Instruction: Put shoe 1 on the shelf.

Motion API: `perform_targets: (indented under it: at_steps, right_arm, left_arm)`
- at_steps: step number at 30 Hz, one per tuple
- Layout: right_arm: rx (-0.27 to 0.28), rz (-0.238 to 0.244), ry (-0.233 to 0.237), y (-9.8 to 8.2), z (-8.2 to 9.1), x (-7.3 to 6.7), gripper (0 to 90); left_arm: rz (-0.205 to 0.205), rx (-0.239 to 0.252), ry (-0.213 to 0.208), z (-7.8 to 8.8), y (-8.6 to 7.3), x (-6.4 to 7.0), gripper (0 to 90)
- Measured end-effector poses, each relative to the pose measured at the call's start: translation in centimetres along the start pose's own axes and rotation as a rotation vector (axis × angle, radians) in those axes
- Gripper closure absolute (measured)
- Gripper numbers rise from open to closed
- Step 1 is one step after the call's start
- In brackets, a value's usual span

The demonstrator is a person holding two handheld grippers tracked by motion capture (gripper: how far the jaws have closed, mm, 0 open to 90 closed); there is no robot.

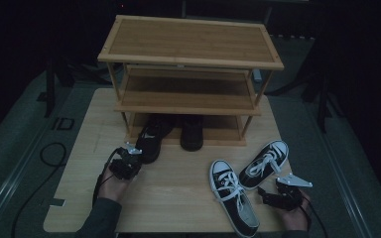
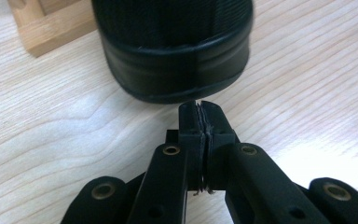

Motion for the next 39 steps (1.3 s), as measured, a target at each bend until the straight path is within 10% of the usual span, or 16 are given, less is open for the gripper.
perform_targets:
  at_steps: [24, 39]
  right_arm:
    - [-0.001, 0.000, 0.000, 0.0, 0.0, 0.0, 17.8]
    - [0.000, 0.000, 0.000, 0.0, 0.0, 0.0, 17.8]
  left_arm:
    - [0.098, 0.026, 0.035, -1.5, 2.5, -2.4, 87.9]
    - [0.005, -0.004, -0.018, -4.6, 6.2, 1.6, 88.2]
Point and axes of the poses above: each handheld gripper's, and its own axes: z roughly backward along the jaws, y roughly out of its top, x roughly to its right, the point moved 7 cm from there along -z, roughly forward along the jaws, and after that the axes turned 13 degrees about -y, right-handed, at the moved point
